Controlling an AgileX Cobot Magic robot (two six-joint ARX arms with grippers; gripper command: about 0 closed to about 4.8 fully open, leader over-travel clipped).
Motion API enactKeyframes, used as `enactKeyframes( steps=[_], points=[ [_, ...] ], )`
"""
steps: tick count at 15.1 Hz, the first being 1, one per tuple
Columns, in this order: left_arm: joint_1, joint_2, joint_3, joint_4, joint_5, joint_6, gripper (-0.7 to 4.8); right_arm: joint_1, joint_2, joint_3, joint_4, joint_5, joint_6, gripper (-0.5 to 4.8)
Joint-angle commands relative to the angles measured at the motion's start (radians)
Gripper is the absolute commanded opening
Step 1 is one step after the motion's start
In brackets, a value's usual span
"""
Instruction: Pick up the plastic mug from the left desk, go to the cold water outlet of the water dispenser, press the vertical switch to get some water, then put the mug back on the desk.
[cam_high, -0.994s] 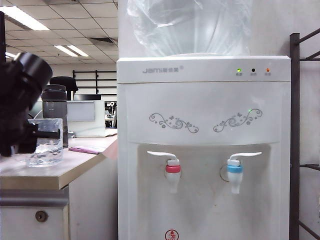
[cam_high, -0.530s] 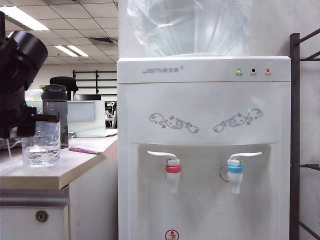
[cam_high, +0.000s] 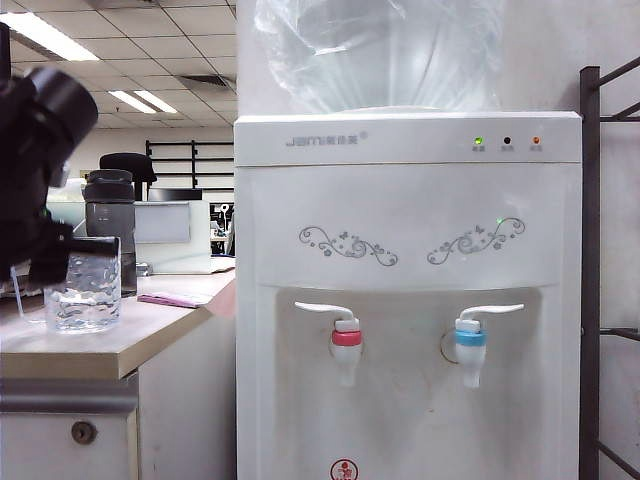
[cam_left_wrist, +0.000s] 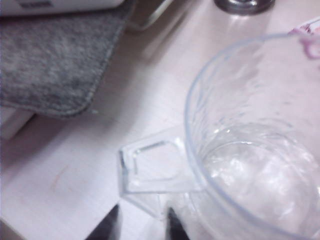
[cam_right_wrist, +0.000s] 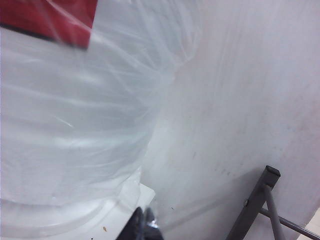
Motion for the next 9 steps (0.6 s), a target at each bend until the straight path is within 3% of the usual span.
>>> enactKeyframes(
  steps=[1,2,4,6,9],
  points=[
    [0.0,-0.056,0.001,-0.059,0.001,0.0,1.2,0.001,-0.002,0.005,0.012,-0.005,0.005,-0.01],
    [0.0,-0.095,0.002,-0.098,0.003,-0.001,1.02,0.001,-0.002,0.005,0.01,-0.005,0.006,-0.01],
    [0.0,-0.154,0.001,-0.15,0.042,-0.001,-0.14,0.001,-0.002,0.005,0.01,-0.004,0.018,-0.01],
    [0.0,-0.352,0.002,-0.195,0.261,0.016,-0.06,0.001,-0.001,0.004,-0.006,0.006,0.088,-0.01],
    [0.0,-0.483,0.002,-0.197,0.4,0.049,-0.06,0.001,-0.001,0.004,-0.021,0.007,0.148,-0.01]
  ],
)
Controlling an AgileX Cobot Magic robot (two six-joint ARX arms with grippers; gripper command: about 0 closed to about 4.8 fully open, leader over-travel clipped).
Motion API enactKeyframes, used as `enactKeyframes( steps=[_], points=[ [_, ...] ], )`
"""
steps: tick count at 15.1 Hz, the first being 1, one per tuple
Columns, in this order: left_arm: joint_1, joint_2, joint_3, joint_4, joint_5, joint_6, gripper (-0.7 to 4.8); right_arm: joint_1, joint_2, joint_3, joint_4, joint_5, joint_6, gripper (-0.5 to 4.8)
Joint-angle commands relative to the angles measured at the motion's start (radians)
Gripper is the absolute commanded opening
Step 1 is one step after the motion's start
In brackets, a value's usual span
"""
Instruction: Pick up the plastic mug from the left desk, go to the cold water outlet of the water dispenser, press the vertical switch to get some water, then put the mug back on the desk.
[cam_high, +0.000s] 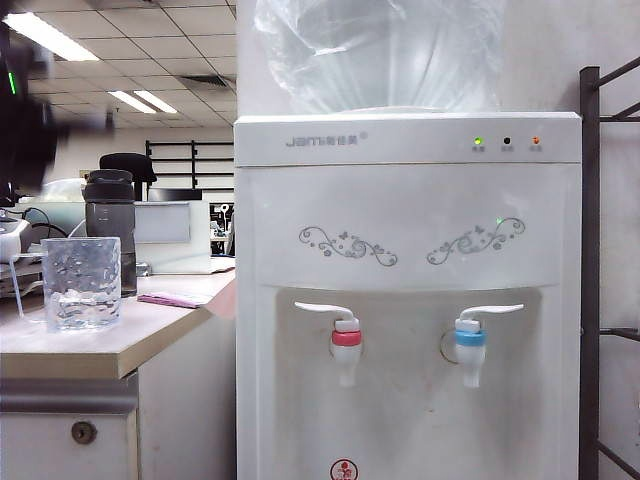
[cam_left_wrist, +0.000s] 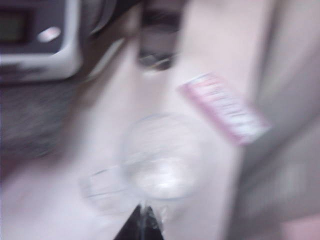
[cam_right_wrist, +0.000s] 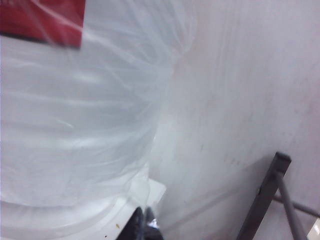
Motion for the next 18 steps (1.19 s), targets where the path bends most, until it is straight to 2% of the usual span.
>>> enactKeyframes(
  steps=[1,3,5,8,9,10,13,14,15,16,17,18],
  points=[
    [0.0,-0.146,0.002,0.003,0.147,0.041,-0.06,0.002,0.005,0.003,-0.007,0.003,0.111,-0.01],
    [-0.002,-0.235,0.002,-0.006,0.164,0.051,-0.06,0.003,-0.003,-0.011,-0.011,0.03,0.123,-0.01],
    [-0.029,-0.359,0.0,-0.073,0.23,0.156,-0.06,0.059,-0.071,-0.156,0.026,0.097,0.128,-0.01],
    [-0.029,-0.432,-0.024,-0.09,0.245,0.139,-0.06,0.133,-0.17,-0.312,0.138,0.161,0.134,-0.01],
    [-0.029,-0.552,-0.106,-0.101,0.246,0.125,-0.06,0.178,-0.274,-0.433,0.105,0.235,0.14,-0.01],
    [-0.029,-0.571,-0.123,-0.111,0.245,0.125,-0.06,0.178,-0.283,-0.446,0.102,0.235,0.143,-0.01],
    [-0.029,-0.617,-0.14,-0.262,0.255,0.077,-0.05,0.174,-0.317,-0.476,0.047,0.235,0.144,-0.01],
    [-0.029,-0.614,-0.142,-0.334,0.284,0.115,-0.05,0.175,-0.316,-0.476,-0.028,0.236,0.143,-0.01],
    [-0.029,-0.615,-0.142,-0.293,0.324,0.171,-0.05,0.175,-0.316,-0.476,-0.042,0.236,0.143,-0.01],
    [-0.029,-0.615,-0.145,-0.193,0.338,0.224,-0.05,0.175,-0.316,-0.476,-0.048,0.236,0.143,-0.01],
    [-0.012,-0.745,-0.281,-0.026,0.289,0.268,-0.05,0.174,-0.316,-0.476,-0.048,0.239,0.143,-0.01],
    [0.003,-0.787,-0.348,0.024,0.289,0.268,-0.05,0.175,-0.316,-0.476,-0.049,0.236,0.143,-0.01]
  ],
)
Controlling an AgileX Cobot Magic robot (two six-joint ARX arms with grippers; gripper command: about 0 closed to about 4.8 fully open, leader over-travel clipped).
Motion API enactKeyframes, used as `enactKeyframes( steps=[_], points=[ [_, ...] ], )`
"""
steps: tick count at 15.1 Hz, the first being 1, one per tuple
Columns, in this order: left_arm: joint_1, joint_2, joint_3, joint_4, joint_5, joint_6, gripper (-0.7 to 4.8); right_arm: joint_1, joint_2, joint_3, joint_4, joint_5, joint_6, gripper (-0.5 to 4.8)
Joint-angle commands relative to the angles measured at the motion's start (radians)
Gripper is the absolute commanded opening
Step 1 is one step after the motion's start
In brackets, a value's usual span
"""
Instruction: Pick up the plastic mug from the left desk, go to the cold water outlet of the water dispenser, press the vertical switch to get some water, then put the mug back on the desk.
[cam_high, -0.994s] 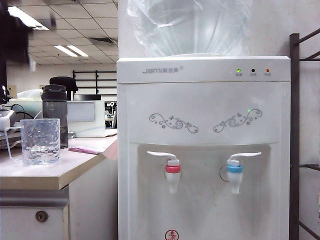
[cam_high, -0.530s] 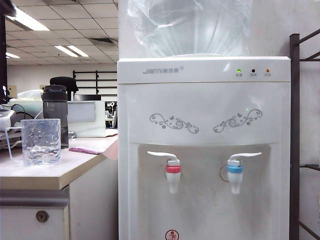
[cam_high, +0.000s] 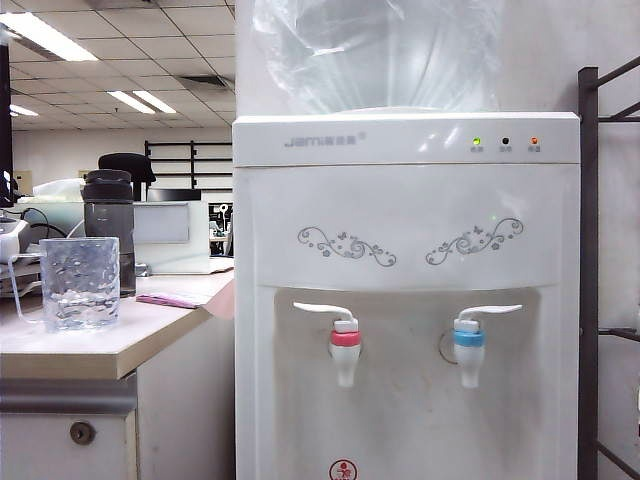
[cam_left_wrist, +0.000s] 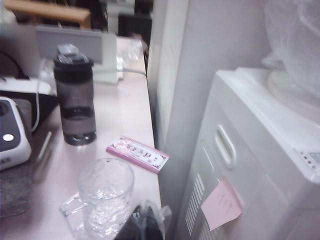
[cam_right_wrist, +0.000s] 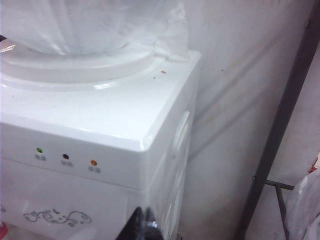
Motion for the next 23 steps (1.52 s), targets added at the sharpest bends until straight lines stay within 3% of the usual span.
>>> enactKeyframes(
  steps=[1,3,4,7,9,10,16,20,23],
  points=[
    [0.137,-0.283,-0.383,0.134,0.002,0.012,-0.05,0.001,-0.001,0.005,0.013,-0.001,0.003,-0.01],
    [0.167,-0.377,-0.437,0.116,0.004,0.01,-0.05,0.001,-0.001,0.005,0.013,0.0,0.003,-0.01],
    [0.248,-0.521,-0.484,0.065,0.058,0.012,-0.05,0.001,-0.001,0.005,0.013,0.0,0.003,-0.01],
    [0.307,-0.537,-0.484,0.013,0.069,0.013,-0.05,0.0,-0.003,0.005,0.006,0.0,0.003,-0.01],
    [0.295,-0.537,-0.484,0.005,0.064,0.071,-0.05,0.001,-0.001,0.005,-0.01,0.001,0.003,-0.01],
    [0.242,-0.537,-0.484,0.005,0.045,0.08,-0.05,0.001,-0.001,0.005,-0.01,0.0,0.003,-0.01],
    [0.234,-0.537,-0.484,0.006,0.045,0.077,-0.05,-0.005,-0.038,-0.007,-0.008,0.007,0.003,-0.01],
    [0.234,-0.537,-0.484,0.006,0.045,0.077,-0.05,-0.039,-0.23,-0.185,0.066,0.131,0.021,-0.01],
    [0.234,-0.537,-0.484,0.006,0.045,0.077,-0.05,-0.038,-0.473,-0.308,-0.048,0.234,0.026,-0.01]
  ],
)
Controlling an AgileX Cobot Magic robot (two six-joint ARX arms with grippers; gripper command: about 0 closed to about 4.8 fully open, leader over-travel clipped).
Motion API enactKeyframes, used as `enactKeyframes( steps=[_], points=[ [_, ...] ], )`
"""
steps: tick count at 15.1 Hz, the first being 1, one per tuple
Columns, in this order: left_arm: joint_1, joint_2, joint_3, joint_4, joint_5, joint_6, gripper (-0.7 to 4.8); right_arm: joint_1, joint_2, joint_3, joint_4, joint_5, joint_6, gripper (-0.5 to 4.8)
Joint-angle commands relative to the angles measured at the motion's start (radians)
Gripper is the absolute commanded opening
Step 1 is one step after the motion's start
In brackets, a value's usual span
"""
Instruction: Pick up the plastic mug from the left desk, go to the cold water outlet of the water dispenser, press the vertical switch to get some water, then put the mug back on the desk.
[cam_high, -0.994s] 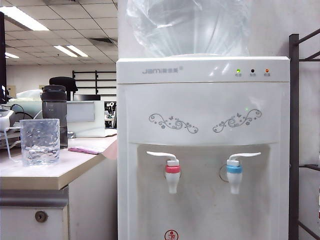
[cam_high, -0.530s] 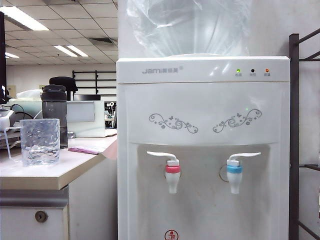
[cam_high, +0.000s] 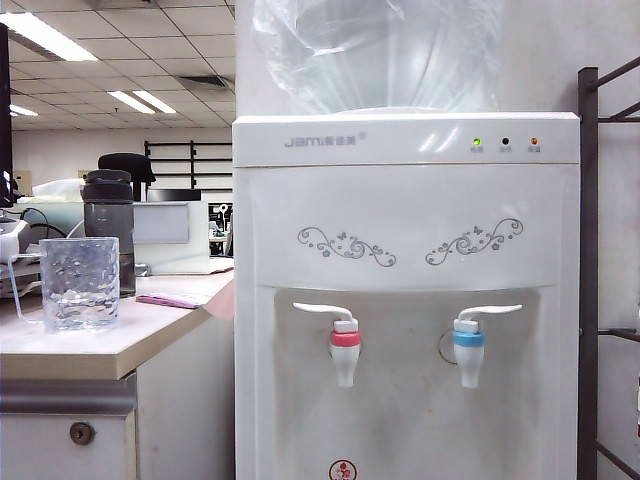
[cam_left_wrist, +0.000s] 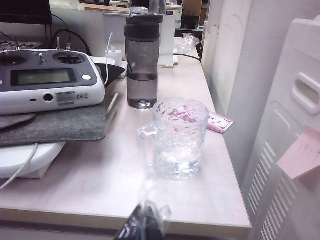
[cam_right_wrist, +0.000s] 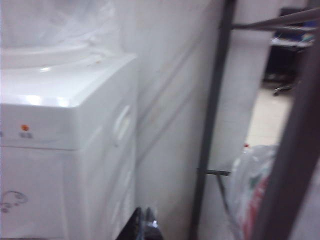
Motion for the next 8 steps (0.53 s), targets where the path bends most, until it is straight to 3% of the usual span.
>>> enactKeyframes(
  steps=[1,8],
  points=[
    [-0.001,-0.001,0.0,0.01,-0.003,0.001,-0.05,0.0,-0.133,-0.039,-0.122,0.054,0.009,-0.01],
    [-0.002,-0.001,0.0,0.01,-0.003,0.001,-0.05,-0.002,-0.153,-0.039,-0.148,0.051,0.008,-0.01]
  ],
)
